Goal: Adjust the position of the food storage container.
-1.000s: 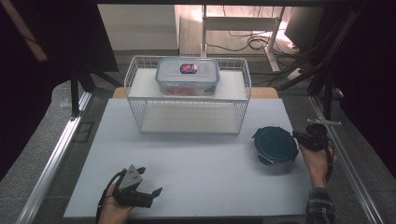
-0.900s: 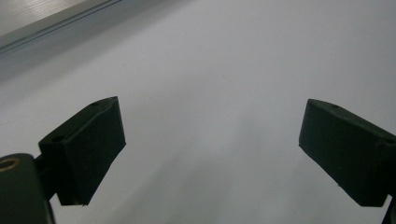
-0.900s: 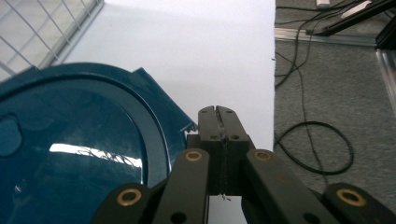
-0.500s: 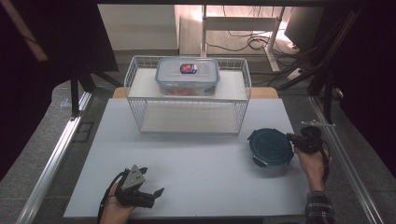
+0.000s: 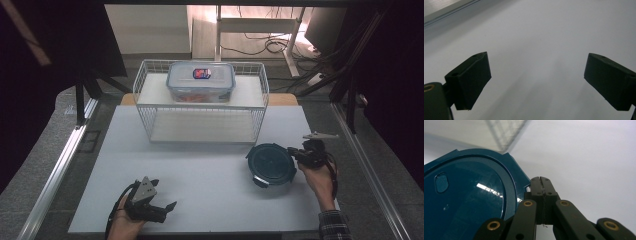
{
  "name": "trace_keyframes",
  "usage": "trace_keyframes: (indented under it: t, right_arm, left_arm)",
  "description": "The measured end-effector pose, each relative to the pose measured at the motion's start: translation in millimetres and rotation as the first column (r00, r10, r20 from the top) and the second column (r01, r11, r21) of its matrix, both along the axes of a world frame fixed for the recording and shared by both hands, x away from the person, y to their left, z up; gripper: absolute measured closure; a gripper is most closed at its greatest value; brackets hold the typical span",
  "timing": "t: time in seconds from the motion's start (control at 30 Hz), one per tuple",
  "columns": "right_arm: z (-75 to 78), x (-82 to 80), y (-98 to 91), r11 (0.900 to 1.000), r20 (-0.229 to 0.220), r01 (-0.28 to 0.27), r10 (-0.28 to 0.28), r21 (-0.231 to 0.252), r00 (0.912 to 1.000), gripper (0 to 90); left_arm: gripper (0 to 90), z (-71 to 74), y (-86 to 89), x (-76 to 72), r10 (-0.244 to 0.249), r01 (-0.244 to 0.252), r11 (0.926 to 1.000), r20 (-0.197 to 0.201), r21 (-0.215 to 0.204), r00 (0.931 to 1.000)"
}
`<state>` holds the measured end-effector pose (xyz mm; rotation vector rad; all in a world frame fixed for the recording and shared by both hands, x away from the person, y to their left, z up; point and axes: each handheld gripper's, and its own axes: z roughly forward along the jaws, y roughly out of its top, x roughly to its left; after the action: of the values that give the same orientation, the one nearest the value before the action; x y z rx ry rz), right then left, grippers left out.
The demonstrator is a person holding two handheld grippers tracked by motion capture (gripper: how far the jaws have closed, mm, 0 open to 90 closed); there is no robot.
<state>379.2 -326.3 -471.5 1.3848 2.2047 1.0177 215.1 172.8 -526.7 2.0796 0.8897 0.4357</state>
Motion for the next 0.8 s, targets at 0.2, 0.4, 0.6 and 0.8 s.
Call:
trace_keyframes:
  t: [0.2, 0.4, 0.6, 0.8]
  right_arm:
    - [-0.6, -7.4, 26.6, 0.9984, 0.003, -0.052, 0.052, -0.022, 0.9986, 90.0]
    - [-2.7, -14.6, 54.7, 0.9929, -0.005, -0.118, 0.118, -0.009, 0.9929, 90.0]
    - [-4.2, -19.2, 86.0, 0.9851, -0.001, -0.171, 0.171, -0.021, 0.9853, 90.0]
    - [-3.7, -22.5, 98.9, 0.9764, -0.004, -0.214, 0.214, -0.026, 0.9768, 89.7]
  left_arm:
    - [6.4, 0.6, 0.9, 0.0, 0.001, -0.001, 1.0000, 0.002, -0.005, 1.0000]
    - [6.5, -0.3, -0.7, 0.5, -0.003, 0.003, 1.0000, -0.005, -0.003, 1.0000]
    - [6.5, -0.6, -0.9, 0.6, -0.002, 0.002, 1.0000, -0.007, -0.003, 1.0000]
    - [6.4, -1.1, 0.1, -0.4, -0.001, 0.001, 1.0000, -0.016, 0.010, 0.9999]
